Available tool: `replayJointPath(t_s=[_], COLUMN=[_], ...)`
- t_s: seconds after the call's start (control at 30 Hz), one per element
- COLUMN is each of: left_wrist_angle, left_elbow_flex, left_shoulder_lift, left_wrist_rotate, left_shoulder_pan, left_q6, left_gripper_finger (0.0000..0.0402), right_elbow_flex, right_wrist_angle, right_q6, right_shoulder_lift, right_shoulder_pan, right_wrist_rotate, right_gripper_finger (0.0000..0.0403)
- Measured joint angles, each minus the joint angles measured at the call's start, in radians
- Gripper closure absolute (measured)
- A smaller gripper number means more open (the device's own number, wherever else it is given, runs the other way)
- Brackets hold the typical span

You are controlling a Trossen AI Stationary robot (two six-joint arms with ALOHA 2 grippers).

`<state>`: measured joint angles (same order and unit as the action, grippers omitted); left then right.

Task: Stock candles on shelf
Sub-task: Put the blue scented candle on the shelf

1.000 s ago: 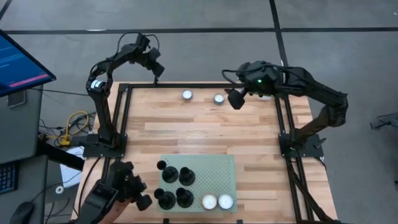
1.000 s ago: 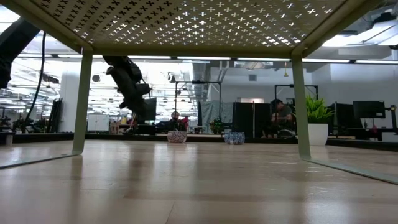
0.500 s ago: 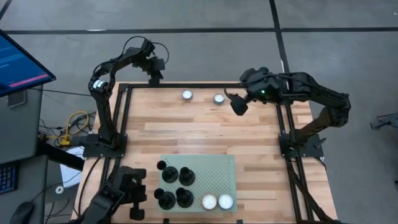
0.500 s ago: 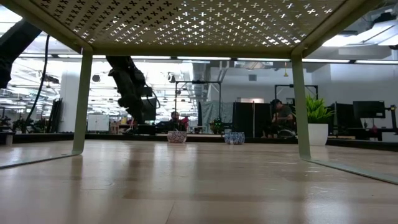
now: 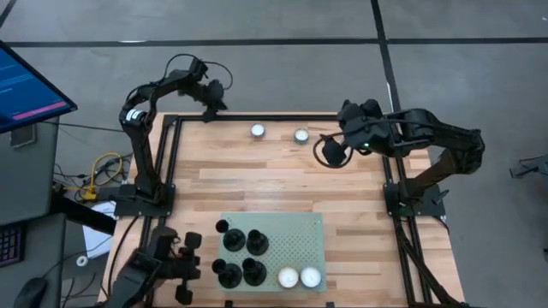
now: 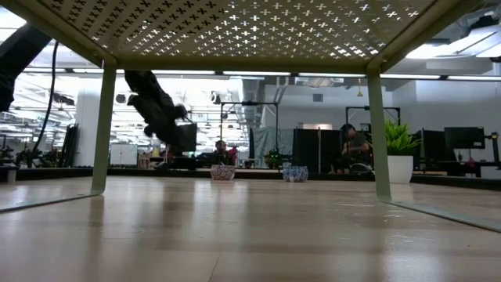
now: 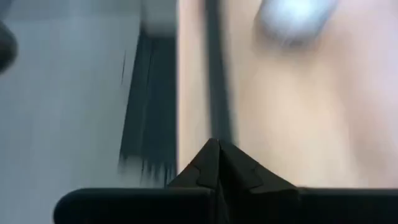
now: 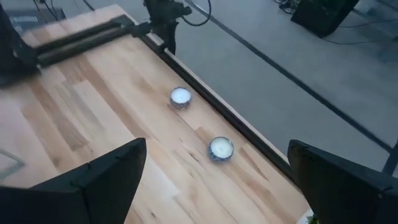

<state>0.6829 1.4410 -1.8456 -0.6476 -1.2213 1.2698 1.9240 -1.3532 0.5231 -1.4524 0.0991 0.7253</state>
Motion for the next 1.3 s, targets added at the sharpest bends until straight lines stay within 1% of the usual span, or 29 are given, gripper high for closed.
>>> replayJointPath(t_s=[0.03,0.07,0.1,0.2,0.27,0.33,0.4,0.53,0.6,0.67,0.83,0.97,1.03,1.2,1.3], left_wrist_angle=[-0.009,-0.033,-0.067,-0.15,-0.223,-0.292,-0.372,-0.585,-0.652,-0.662,-0.675,-0.689,-0.692,-0.691,-0.69], left_elbow_flex=[0.0,0.0,0.0,-0.007,-0.017,-0.024,-0.028,-0.031,-0.028,-0.029,-0.029,-0.029,-0.029,-0.03,-0.029], left_shoulder_lift=[0.001,0.001,0.001,-0.001,-0.001,-0.012,-0.038,-0.082,-0.098,-0.113,-0.143,-0.176,-0.183,-0.174,-0.159], left_wrist_rotate=[-0.123,-0.207,-0.27,-0.369,-0.427,-0.43,-0.406,-0.377,-0.35,-0.312,-0.289,-0.215,-0.23,-0.415,-0.472], left_shoulder_pan=[-0.017,-0.031,-0.046,-0.09,-0.099,-0.101,-0.099,-0.099,-0.101,-0.102,-0.099,-0.087,-0.084,-0.068,-0.06], left_q6=[0.007,0.01,0.011,0.035,0.025,0.01,-0.014,-0.214,-0.254,-0.256,-0.228,-0.226,-0.227,-0.198,-0.213], left_gripper_finger=[0.0398,0.0398,0.0399,0.0398,0.0396,0.0396,0.0396,0.0397,0.0396,0.0395,0.0395,0.0395,0.0394,0.0394,0.0394], right_elbow_flex=[0.001,0.001,0.001,0.001,0.001,0.001,0.001,0.001,0.001,0.001,0.001,0.001,0.001,0.001,0.001], right_wrist_angle=[0.0,-0.001,-0.005,-0.011,-0.011,-0.011,-0.01,-0.001,0.002,0.002,0.001,0.0,0.0,0.0,0.0], right_q6=[0.013,0.028,0.046,0.08,0.081,0.081,0.081,0.081,0.085,0.093,0.099,0.1,0.106,0.107,0.107], right_shoulder_lift=[0.004,0.008,0.012,0.015,0.016,0.015,0.012,0.011,0.011,0.011,0.011,0.011,0.011,0.011,0.011], right_shoulder_pan=[0.001,0.001,0.0,0.0,-0.001,-0.001,-0.008,-0.026,-0.035,-0.041,-0.043,-0.043,-0.043,-0.043,-0.043], right_wrist_rotate=[0.002,0.002,0.002,0.003,0.005,0.011,0.017,0.021,0.031,0.037,0.047,0.065,0.068,0.085,0.085], right_gripper_finger=[0.0021,0.0021,0.0021,0.0021,0.0021,0.0021,0.0021,0.0021,0.0021,0.0021,0.0021,0.0021,0.0021,0.0021,0.0021])
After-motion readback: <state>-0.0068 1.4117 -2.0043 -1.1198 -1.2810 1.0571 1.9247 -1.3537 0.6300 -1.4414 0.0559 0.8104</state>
